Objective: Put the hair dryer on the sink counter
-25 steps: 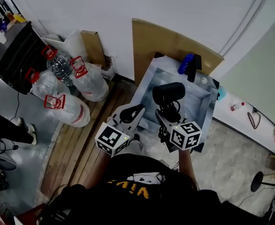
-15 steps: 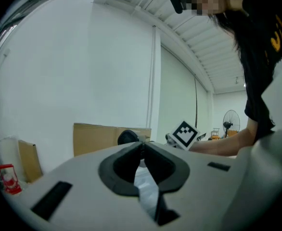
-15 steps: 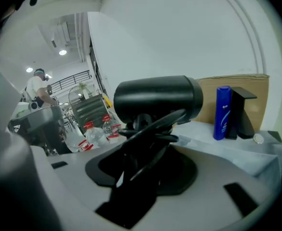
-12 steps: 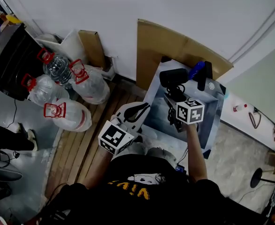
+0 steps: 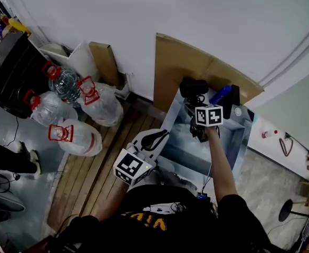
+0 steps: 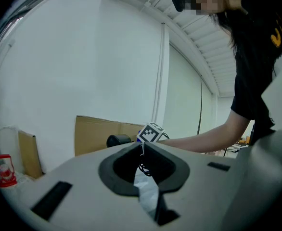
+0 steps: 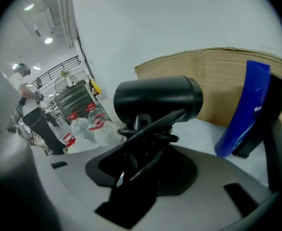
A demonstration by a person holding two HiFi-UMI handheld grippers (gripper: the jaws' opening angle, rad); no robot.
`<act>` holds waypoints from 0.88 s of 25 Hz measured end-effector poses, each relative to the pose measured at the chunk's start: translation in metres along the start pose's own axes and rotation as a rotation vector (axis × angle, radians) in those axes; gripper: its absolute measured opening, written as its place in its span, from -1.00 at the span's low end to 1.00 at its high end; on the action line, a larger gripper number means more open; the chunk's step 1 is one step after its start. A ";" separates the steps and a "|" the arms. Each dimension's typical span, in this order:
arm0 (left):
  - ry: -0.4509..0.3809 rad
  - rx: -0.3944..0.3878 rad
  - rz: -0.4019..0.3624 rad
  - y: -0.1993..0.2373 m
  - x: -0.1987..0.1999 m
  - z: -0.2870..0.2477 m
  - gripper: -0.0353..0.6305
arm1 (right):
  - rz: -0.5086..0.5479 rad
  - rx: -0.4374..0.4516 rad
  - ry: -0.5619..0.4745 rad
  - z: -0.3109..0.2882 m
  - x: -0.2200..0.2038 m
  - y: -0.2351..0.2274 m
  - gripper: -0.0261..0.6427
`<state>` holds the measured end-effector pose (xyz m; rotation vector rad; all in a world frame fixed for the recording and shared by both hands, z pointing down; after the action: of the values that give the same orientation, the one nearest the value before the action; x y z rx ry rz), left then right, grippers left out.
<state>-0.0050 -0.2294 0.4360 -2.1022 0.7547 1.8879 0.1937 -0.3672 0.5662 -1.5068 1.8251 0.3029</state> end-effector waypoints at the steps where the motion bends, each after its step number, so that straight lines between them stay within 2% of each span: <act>1: 0.004 0.013 0.002 0.002 -0.001 0.000 -0.81 | -0.004 -0.002 0.013 -0.006 0.001 -0.006 -0.42; 7: 0.011 0.091 0.010 0.017 0.001 0.005 -0.81 | -0.058 -0.015 0.036 -0.040 0.014 -0.030 -0.42; 11: 0.008 0.107 -0.015 0.025 0.010 0.004 -0.81 | -0.121 -0.016 0.040 -0.059 0.019 -0.042 -0.42; 22: 0.030 0.138 -0.023 0.047 0.012 0.010 -0.81 | -0.252 -0.145 0.041 -0.081 0.013 -0.076 -0.41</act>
<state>-0.0366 -0.2668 0.4313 -2.0502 0.8383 1.7428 0.2319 -0.4473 0.6342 -1.8345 1.6506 0.2878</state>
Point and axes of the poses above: the fingertips, and each gripper's own axes: z backward along the fingers, y to its left, x out of its top, the point moved 5 cm from there along z, backward along the fingers, and after that the axes turned 1 degree about y, right-handed, at the moved point
